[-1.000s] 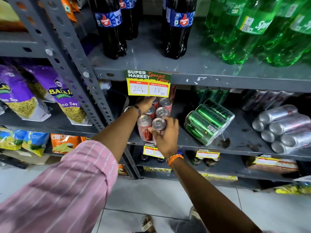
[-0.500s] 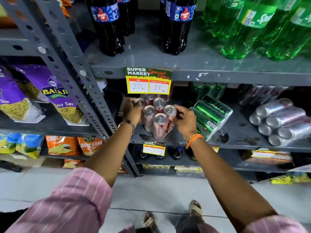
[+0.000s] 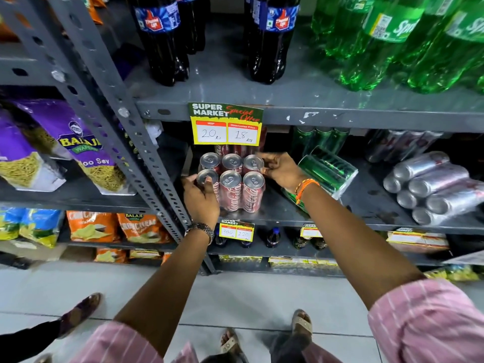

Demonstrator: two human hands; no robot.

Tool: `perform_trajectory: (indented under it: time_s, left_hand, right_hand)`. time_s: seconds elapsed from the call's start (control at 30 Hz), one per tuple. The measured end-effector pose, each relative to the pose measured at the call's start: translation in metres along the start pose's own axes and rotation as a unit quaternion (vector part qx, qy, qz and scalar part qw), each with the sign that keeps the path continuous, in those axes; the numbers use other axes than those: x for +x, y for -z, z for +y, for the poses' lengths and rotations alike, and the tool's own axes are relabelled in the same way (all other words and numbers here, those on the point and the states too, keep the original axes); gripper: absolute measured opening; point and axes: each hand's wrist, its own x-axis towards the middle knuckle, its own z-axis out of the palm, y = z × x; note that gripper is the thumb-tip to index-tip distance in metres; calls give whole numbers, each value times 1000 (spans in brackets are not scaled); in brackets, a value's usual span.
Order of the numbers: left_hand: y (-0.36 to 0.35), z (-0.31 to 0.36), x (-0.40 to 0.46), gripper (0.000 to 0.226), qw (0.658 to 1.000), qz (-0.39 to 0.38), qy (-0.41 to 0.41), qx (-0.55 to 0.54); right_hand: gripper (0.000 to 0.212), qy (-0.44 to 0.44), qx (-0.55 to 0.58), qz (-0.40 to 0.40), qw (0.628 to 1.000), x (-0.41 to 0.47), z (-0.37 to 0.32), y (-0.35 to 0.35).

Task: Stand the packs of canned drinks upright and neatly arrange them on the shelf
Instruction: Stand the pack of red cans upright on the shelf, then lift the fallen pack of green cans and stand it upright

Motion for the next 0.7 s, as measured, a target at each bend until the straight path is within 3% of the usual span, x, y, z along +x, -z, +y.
perform_trajectory:
  time_s: [0.1,0.17,0.27,0.33,0.4,0.5,0.57,0.63,0.7]
  left_hand:
    - [4,14,-19,40,999,45,-11,17]
    - [6,29,-44,44,994,68,-83,21]
    - [-7,44,-85,48,987,-10,-163,-1]
    - [-29,53,-105,51,983,-86,-165,-5]
    - [-57,61,-116,41,979,-166,-116,-11]
    - [-103,76,-124,42,957,-270,80,-73]
    - [-129,80,-123,39,932,-269,214,-118]
    - [-151,81,-117,33,922,-236,275,-139]
    - [-169,79,-111,56,914,-209,310,-157]
  right_hand:
    - [52,0,4,38,999,-3,-5,13]
    - [49,0,9,93,996,-3,-3,37]
    - [41,-8,-65,179,982,-4,8,82]
    - [41,-45,-112,195,973,-9,19,114]
    - [42,-79,-145,189,968,-13,29,139]
    - [42,-120,-210,140,960,-10,41,164]
    - [45,-139,-259,111,949,-2,47,173]
    - [56,-159,-268,62,948,4,52,179]
    - [66,-153,-291,9,944,10,54,181]
